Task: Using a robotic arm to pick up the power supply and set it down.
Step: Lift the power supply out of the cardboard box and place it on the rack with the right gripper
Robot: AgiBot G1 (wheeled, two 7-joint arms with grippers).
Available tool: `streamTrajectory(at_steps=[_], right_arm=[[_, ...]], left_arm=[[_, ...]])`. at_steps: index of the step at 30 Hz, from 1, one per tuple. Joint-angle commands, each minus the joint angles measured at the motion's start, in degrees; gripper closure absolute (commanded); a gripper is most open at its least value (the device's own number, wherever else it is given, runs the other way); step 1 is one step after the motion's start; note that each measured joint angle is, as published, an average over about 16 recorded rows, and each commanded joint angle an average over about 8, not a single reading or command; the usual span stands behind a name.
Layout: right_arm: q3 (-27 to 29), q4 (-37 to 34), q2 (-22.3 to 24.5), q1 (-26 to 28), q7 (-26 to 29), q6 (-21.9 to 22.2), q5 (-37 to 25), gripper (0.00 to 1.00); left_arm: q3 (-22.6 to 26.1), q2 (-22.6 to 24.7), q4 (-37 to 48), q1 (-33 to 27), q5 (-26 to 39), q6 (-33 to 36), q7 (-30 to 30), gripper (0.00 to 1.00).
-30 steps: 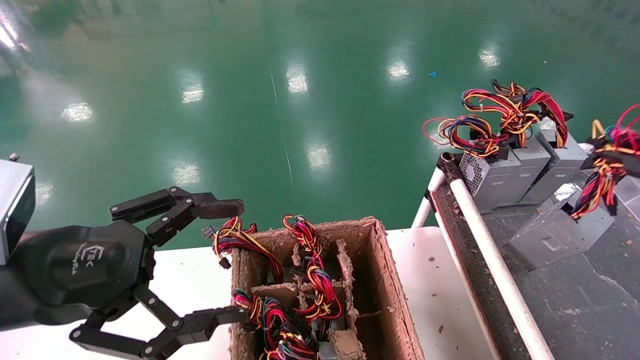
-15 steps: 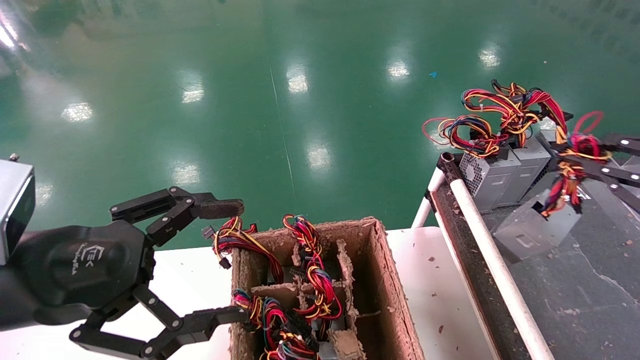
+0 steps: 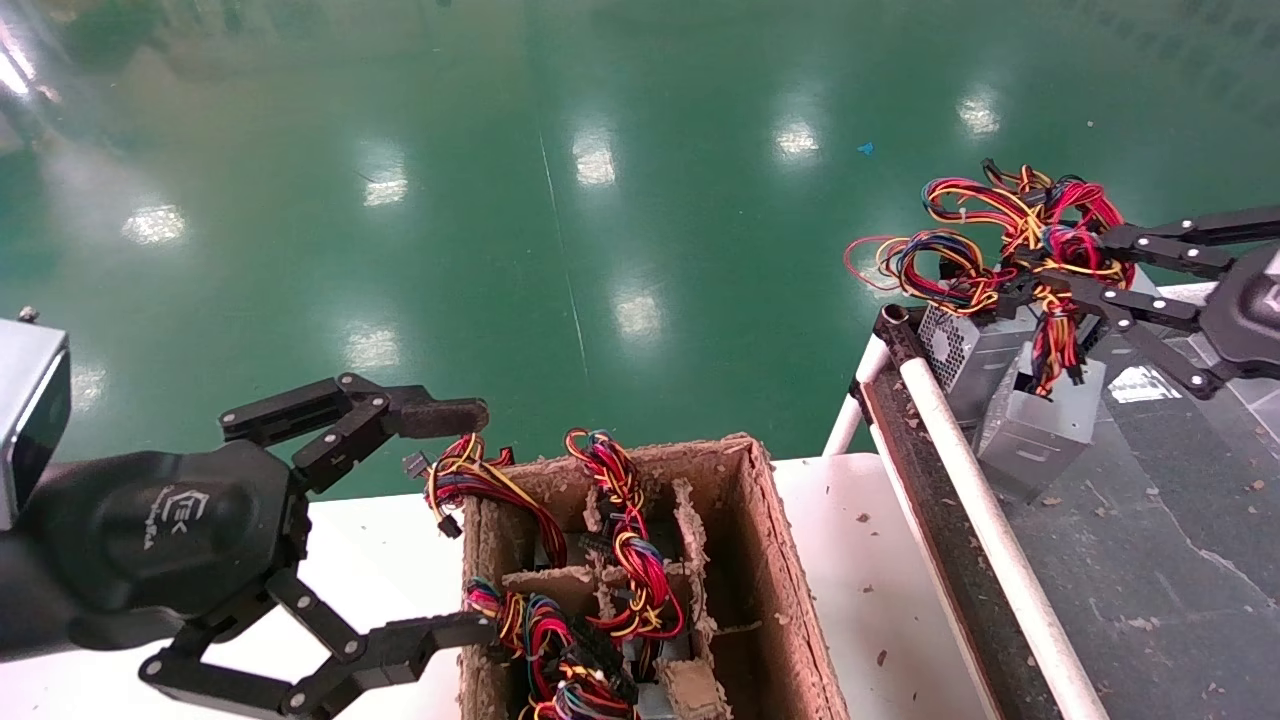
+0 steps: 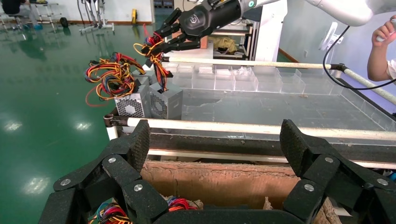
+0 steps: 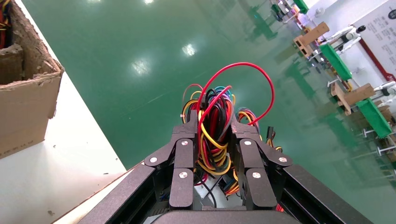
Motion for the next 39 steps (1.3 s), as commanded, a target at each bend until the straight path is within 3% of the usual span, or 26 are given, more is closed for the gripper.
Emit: streamTrajectory(at_steps=[1, 29, 31, 32, 36, 39], right_arm=[[-1.1, -0.1, -0.7, 1.6, 0.9, -0.2, -1.3, 1.00], [-6.3, -2.2, -6.5, 9.6, 6.2, 0.1, -8.4, 0.98], [-6.4, -2.4, -6.5, 9.7, 6.3, 0.2, -8.6, 0.89], [-6.4, -2.5, -6.5, 9.7, 6.4, 0.2, -8.6, 0.80], [-6.4, -2.9, -6.5, 9.5, 6.6, 0.4, -8.7, 0.30], [-6.4, -3.1, -6.5, 9.4, 6.8, 0.4, -8.6, 0.03]], left_arm=[[0.0, 0.0, 0.0, 0.0, 0.0, 0.0, 0.0, 0.00], [0.0, 0.0, 0.0, 0.0, 0.0, 0.0, 0.0, 0.00], [0.0, 0.0, 0.0, 0.0, 0.0, 0.0, 0.0, 0.00], [0.0, 0.0, 0.0, 0.0, 0.0, 0.0, 0.0, 0.00], [0.0, 0.0, 0.0, 0.0, 0.0, 0.0, 0.0, 0.00], [0.0, 0.0, 0.0, 0.0, 0.0, 0.0, 0.0, 0.00]])
